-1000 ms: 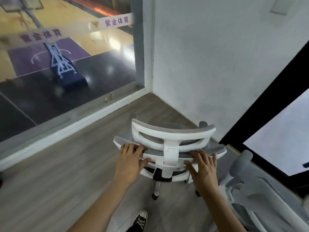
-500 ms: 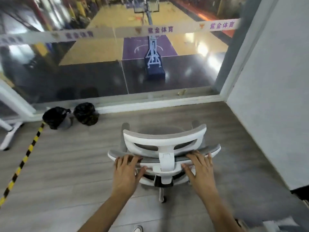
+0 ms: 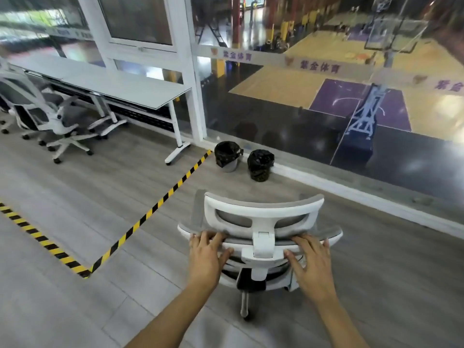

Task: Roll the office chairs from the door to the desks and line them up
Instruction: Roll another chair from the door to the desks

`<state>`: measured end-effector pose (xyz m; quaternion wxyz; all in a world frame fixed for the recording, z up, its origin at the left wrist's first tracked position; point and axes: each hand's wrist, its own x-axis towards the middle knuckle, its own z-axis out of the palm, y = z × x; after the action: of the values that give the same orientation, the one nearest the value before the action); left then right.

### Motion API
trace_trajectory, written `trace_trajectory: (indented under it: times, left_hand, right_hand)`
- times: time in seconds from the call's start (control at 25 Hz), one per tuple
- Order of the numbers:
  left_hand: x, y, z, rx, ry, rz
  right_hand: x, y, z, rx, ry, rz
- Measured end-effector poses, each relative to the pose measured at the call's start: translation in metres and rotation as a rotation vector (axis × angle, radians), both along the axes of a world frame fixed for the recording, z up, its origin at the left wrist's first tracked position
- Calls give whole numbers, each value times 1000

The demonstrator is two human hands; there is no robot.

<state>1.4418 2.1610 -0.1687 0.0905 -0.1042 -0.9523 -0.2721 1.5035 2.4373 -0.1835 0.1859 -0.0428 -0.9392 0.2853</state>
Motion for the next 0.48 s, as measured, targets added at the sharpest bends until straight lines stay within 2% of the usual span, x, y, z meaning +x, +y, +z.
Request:
trace_trajectory:
  times: [0.24,0.48]
  left_hand:
    - [-65,-176,-4,36,17,203]
    - [-163,-309,-4,17,84,392]
  right_hand:
    - [-123,-169,6,-24,0,194]
    - [-278,-305,-1,-52,7,394]
